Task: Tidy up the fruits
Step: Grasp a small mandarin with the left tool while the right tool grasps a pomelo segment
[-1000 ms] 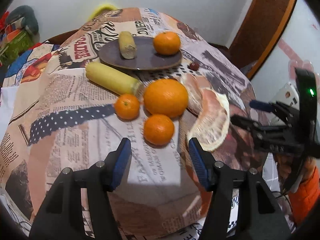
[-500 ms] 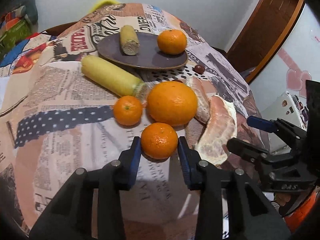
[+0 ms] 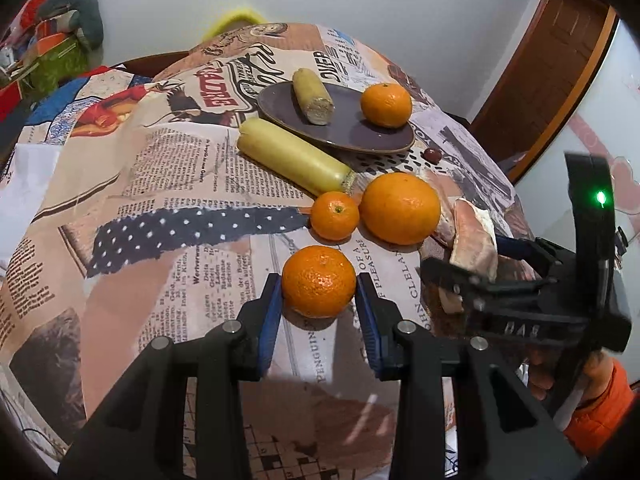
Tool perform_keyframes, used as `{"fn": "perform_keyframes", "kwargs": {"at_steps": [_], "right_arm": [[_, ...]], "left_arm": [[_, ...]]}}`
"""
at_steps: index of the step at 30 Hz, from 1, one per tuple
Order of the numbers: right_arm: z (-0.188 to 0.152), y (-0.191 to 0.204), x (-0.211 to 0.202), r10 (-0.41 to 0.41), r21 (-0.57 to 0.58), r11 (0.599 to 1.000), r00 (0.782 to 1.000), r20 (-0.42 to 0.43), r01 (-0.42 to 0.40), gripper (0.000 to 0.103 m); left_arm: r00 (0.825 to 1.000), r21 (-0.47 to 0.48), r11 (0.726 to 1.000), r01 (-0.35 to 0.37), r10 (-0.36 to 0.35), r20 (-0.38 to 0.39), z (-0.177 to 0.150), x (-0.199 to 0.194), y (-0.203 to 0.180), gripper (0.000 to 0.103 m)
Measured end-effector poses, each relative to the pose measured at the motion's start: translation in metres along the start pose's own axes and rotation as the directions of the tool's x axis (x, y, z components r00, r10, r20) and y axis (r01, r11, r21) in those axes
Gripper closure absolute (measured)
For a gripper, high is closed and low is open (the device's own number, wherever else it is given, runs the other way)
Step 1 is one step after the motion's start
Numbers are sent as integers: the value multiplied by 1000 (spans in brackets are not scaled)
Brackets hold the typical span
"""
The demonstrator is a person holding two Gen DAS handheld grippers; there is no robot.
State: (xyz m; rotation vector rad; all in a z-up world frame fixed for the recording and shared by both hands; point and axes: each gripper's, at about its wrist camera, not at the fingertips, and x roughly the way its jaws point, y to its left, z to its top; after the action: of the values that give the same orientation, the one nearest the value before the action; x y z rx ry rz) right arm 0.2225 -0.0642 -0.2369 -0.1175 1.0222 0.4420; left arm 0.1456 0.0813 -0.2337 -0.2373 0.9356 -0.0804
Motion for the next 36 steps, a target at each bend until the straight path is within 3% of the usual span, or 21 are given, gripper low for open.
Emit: {"fn": "perform_keyframes", "kwargs": {"at_steps": [6, 11, 13, 18, 21, 23, 36], "right_arm": [[-15, -20, -19, -36, -60, 998, 999, 21, 37, 7], [-24, -52, -32, -14, -20, 1000, 1000, 16, 14, 27], [-22, -59, -31, 1, -3, 1000, 1000, 10, -1, 30], [-13, -56, -22, 1, -2, 1000, 1000, 17, -1, 35], [-10, -52, -17, -8, -17, 1000, 1000, 28, 8, 41], [-8, -51, -16, -3, -26, 1000, 999, 34, 4, 52], [5, -55, -41, 22, -26, 999, 993, 117, -19, 54]], "left_arm": [[1000, 5, 1000, -7, 7, 10, 3, -4, -5, 66], [1000, 18, 1000, -14, 13, 16, 4, -6, -12, 66], [1000, 23, 1000, -15, 14, 19, 6, -6, -16, 66], [999, 40, 999, -23, 21, 27, 10, -9, -23, 66], [999, 47, 998, -29, 28, 36, 12, -12, -25, 66], [999, 48, 998, -31, 29, 45, 15, -13, -28, 66], [992, 67, 997, -46, 38, 120, 47, -25, -32, 66]]}}
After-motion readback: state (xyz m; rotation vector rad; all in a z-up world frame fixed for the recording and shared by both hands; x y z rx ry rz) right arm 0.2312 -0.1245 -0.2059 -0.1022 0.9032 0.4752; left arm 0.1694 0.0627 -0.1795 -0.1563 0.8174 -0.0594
